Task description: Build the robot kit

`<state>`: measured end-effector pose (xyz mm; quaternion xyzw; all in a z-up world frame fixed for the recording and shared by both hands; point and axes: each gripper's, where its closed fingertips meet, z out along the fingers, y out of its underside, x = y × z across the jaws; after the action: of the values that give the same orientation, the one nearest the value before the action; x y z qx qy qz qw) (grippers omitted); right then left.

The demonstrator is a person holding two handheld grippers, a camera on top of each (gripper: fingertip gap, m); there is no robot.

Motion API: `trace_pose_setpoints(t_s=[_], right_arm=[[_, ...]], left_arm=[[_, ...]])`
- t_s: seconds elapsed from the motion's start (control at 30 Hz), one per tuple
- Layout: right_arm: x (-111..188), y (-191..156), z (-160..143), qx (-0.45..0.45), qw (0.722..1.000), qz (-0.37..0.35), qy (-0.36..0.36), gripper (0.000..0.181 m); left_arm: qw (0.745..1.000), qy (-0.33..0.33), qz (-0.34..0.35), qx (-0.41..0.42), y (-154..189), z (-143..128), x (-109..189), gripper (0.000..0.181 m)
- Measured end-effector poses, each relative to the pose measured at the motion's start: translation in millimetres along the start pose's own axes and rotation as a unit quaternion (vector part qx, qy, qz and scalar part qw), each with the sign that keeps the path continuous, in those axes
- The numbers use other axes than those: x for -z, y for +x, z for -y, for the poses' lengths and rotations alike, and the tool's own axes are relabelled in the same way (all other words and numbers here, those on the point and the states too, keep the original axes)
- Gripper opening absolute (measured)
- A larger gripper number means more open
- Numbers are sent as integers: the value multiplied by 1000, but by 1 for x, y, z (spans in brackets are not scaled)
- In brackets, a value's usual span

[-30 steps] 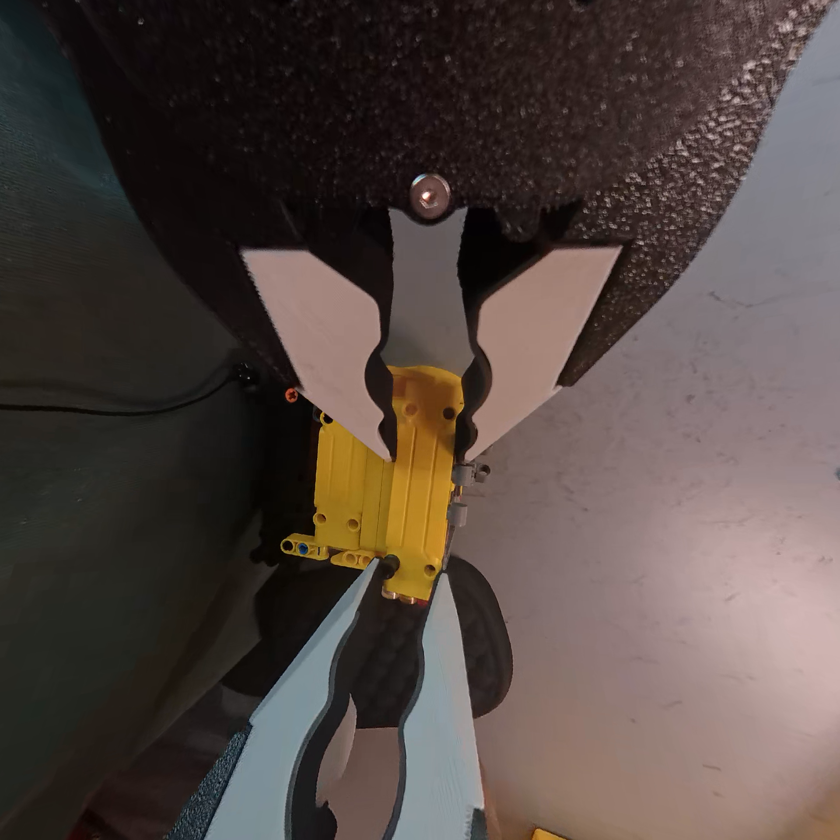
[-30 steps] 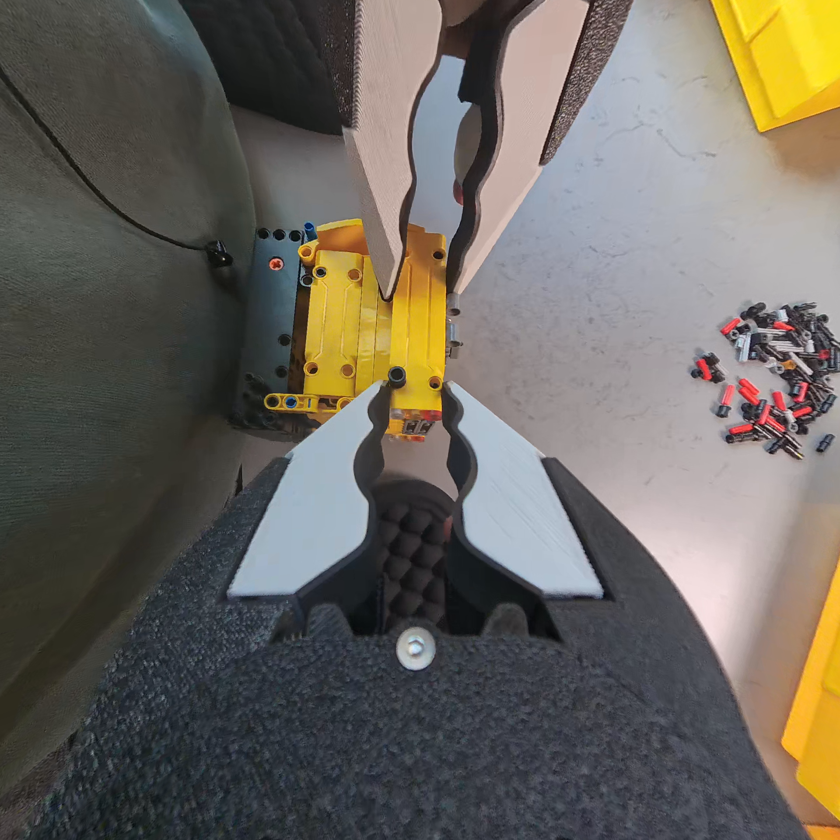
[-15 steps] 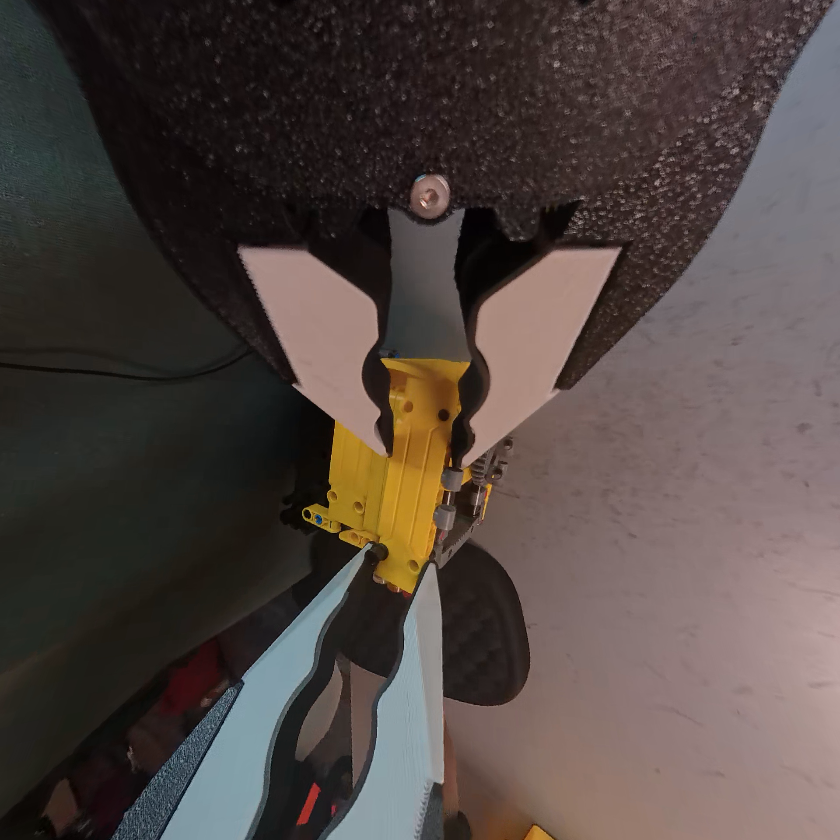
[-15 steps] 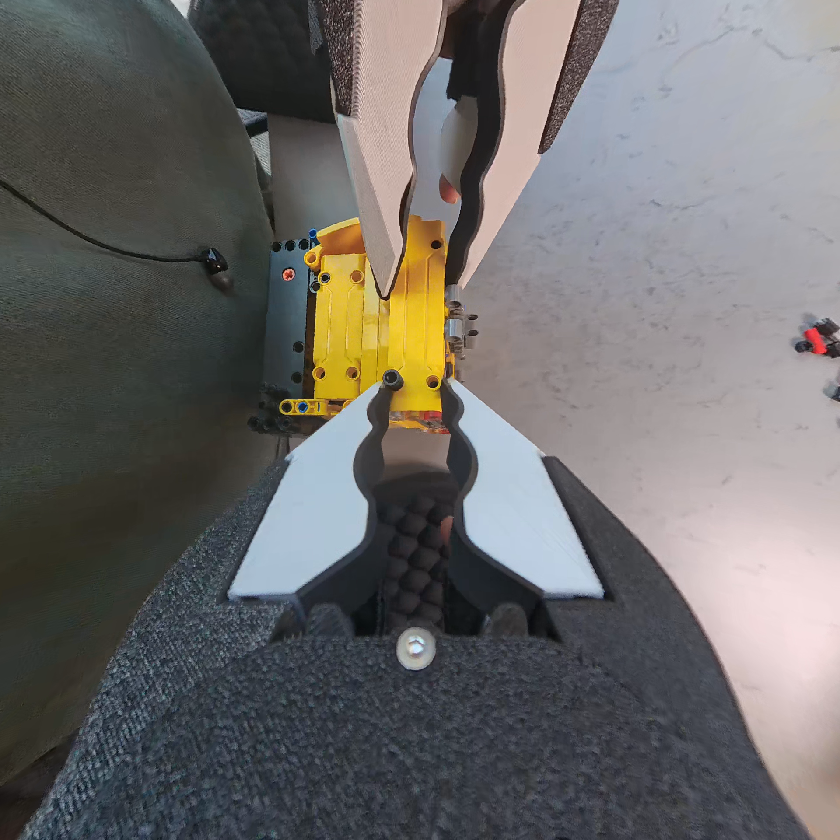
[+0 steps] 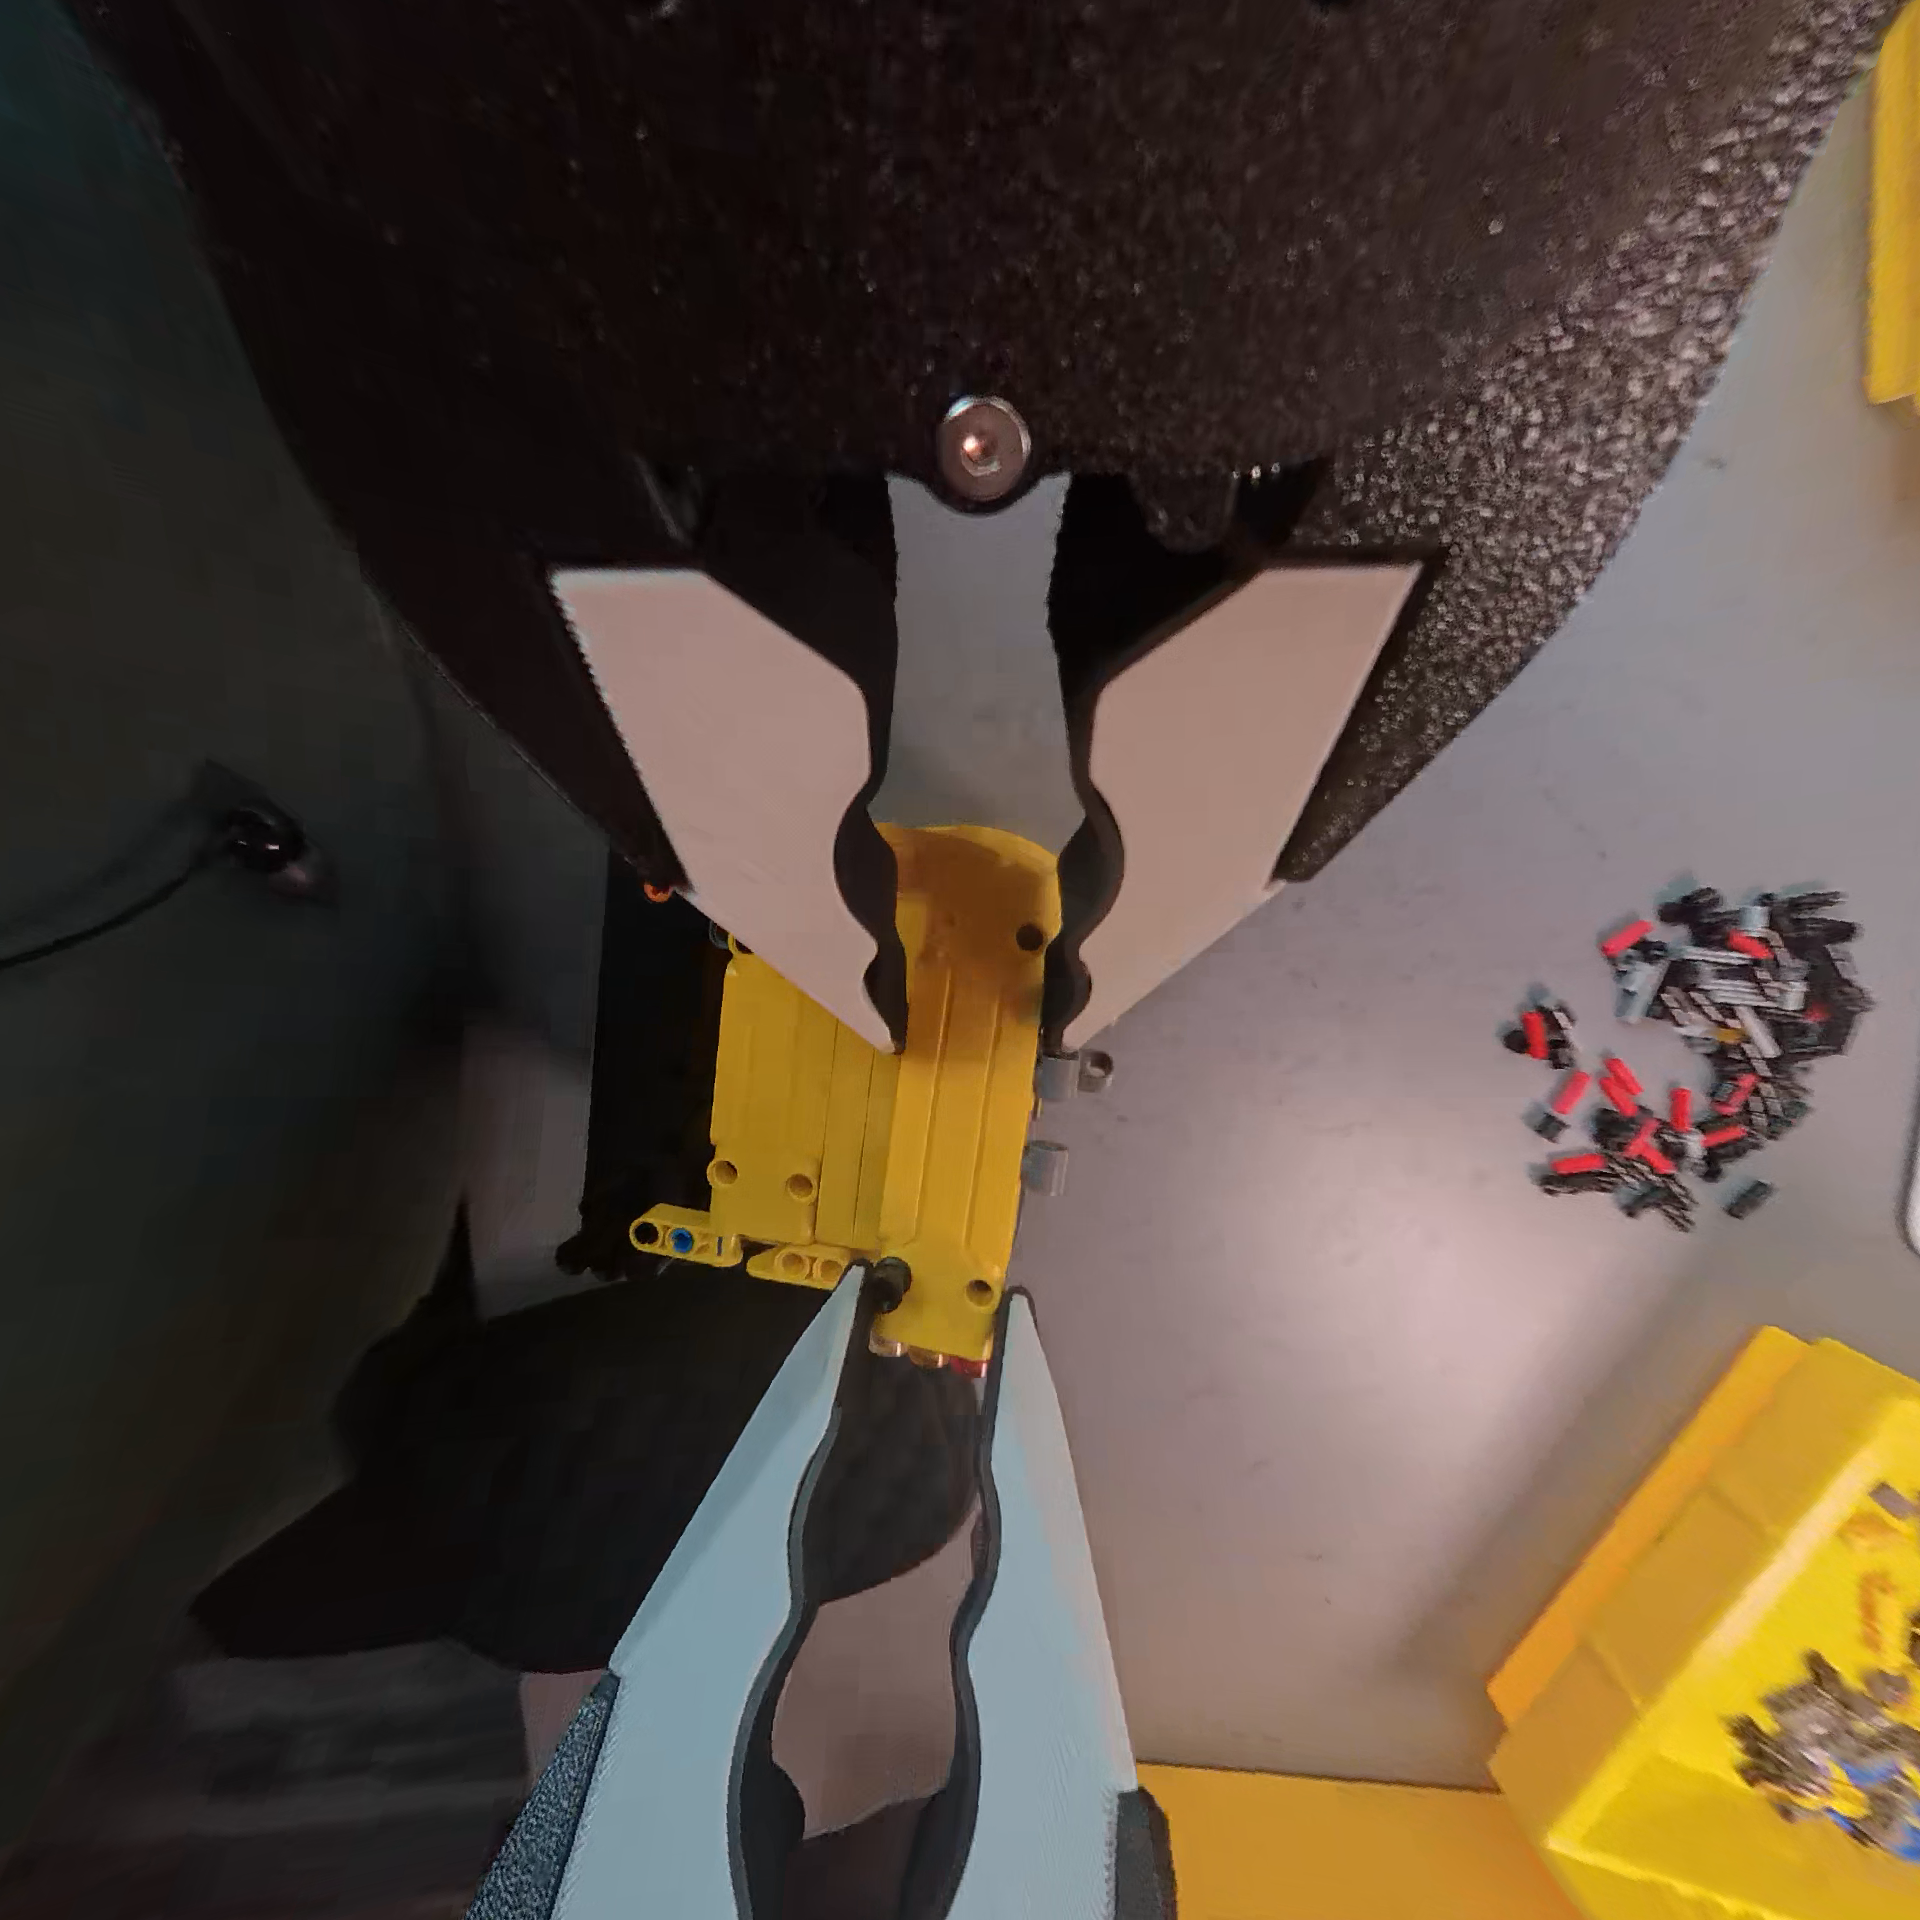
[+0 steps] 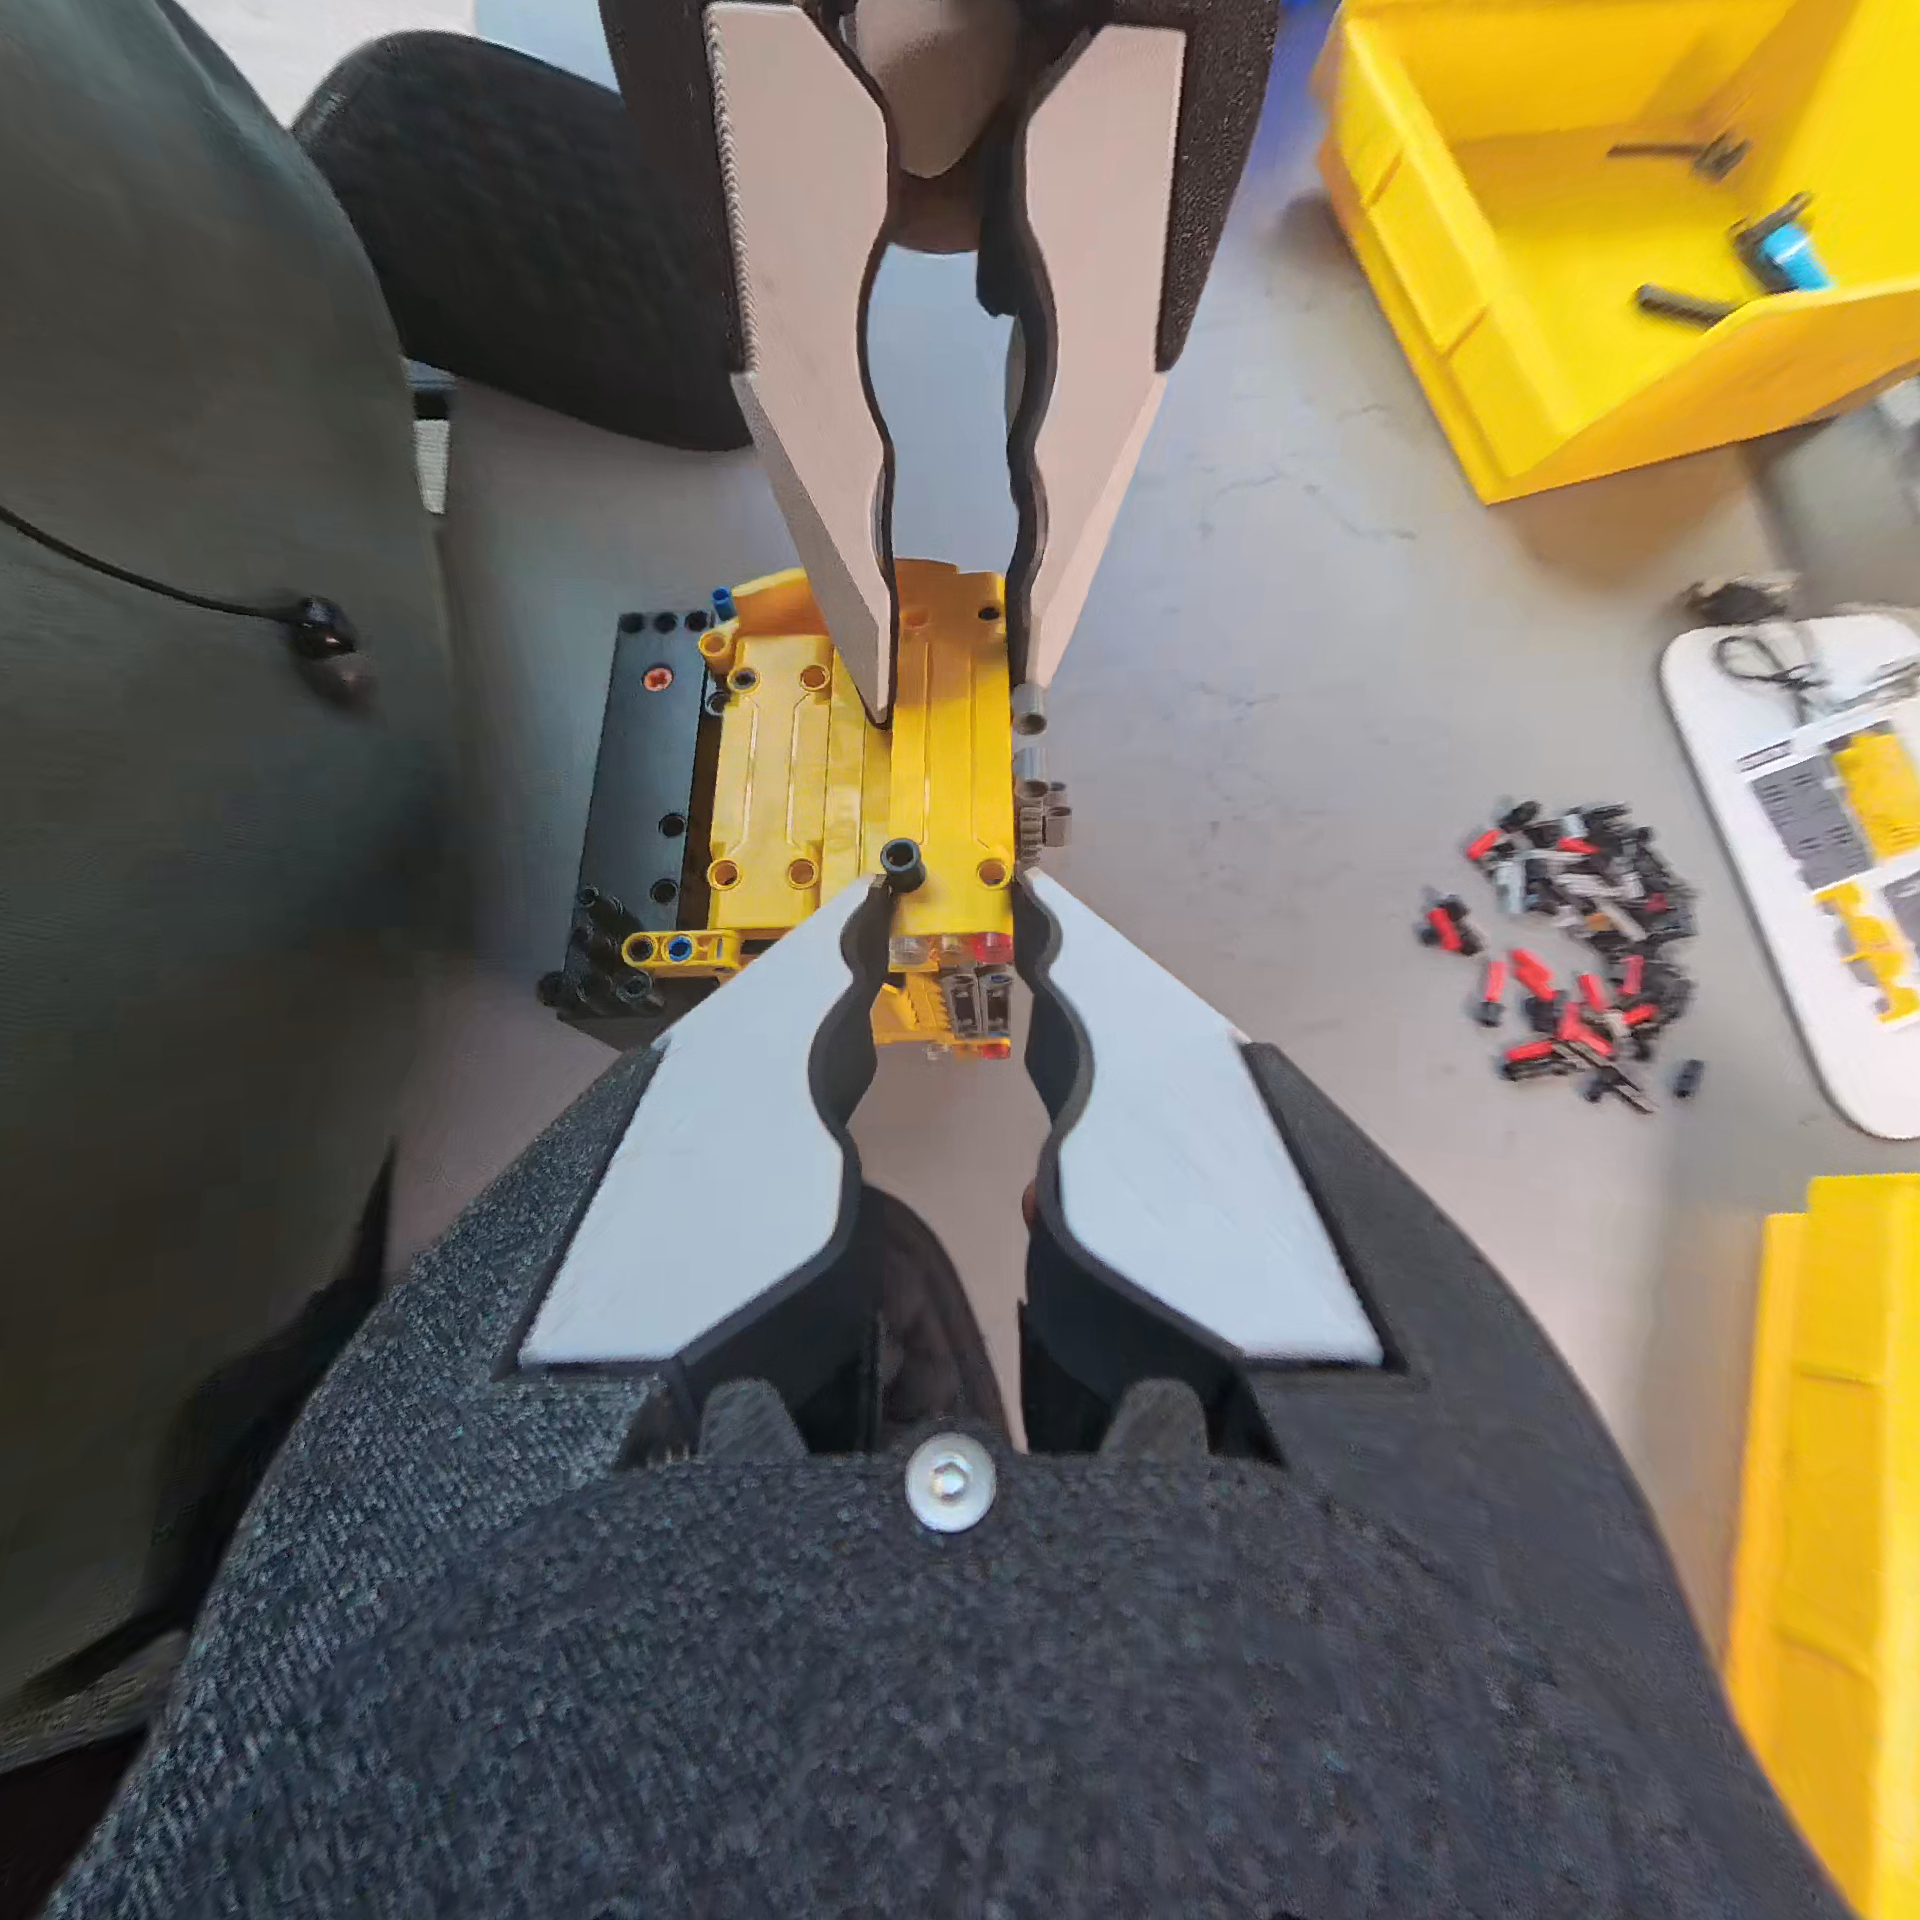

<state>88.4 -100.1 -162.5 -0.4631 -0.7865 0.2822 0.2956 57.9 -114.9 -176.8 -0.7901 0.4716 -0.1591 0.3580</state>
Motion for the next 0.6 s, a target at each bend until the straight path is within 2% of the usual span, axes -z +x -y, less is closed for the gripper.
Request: trace_pose_setpoints(t_s=[0.1, 0.17, 0.3, 0.47, 0.6], right_arm=[[2, 25, 2, 64, 995, -70, 16, 24], [0, 31, 1, 54, 996, -71, 28, 24], [-4, 37, -4, 30, 998, -48, 41, 26], [-14, 32, -15, -67, 996, 56, 24, 25], [-7, 30, -16, -114, 988, 80, 60, 33]], left_arm=[[996, 10, 81, -47, -26, 5, 0, 25], [996, 14, 82, -34, -30, 5, -2, 25], [998, 32, 48, 29, -33, 4, -5, 25], [989, 41, -60, 126, -31, 0, -11, 26], [990, 31, -69, 121, -31, -4, -9, 26]])
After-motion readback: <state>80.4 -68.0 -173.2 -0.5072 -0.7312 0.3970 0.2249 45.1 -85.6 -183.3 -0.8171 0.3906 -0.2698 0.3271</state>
